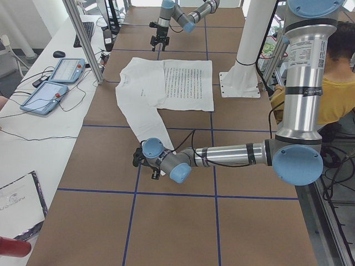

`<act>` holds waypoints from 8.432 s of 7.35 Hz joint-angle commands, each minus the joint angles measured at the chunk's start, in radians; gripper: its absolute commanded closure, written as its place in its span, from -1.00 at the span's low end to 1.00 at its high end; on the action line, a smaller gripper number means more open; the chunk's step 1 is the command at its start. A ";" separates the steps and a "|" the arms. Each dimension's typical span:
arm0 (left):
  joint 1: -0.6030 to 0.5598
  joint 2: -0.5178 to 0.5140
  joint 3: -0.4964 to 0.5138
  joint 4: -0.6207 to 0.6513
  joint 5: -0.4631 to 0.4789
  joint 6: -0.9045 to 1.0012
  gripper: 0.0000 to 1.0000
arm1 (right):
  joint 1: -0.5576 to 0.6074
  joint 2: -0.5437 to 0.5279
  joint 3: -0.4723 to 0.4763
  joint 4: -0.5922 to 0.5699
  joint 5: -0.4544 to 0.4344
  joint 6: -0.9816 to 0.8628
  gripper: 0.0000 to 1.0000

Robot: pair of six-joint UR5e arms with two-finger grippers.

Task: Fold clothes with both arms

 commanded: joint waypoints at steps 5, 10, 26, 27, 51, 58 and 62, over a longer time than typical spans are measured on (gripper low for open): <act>0.057 -0.022 0.060 -0.013 0.020 -0.002 -0.13 | -0.001 -0.023 0.001 0.001 0.004 -0.008 -0.99; 0.067 -0.021 0.069 -0.012 0.020 -0.002 0.35 | -0.001 -0.022 0.000 0.001 0.004 -0.008 -0.99; 0.385 -1.025 0.067 0.148 0.129 -1.130 1.00 | 0.188 -0.238 0.047 0.001 0.129 -0.370 -0.99; 0.453 -1.054 0.113 0.075 0.225 -1.180 1.00 | 0.244 -0.279 0.041 0.001 0.174 -0.499 -0.99; 0.517 -0.670 -0.300 -0.044 0.524 -1.168 -0.43 | -0.648 -0.418 0.491 -0.360 -0.639 0.323 -0.97; 0.517 -0.659 -0.306 -0.044 0.556 -1.169 -0.44 | -0.717 -0.431 0.469 -0.361 -0.533 0.420 -0.48; 0.517 -0.654 -0.306 -0.044 0.570 -1.168 -0.44 | -0.719 -0.461 0.474 -0.359 -0.525 0.448 -0.37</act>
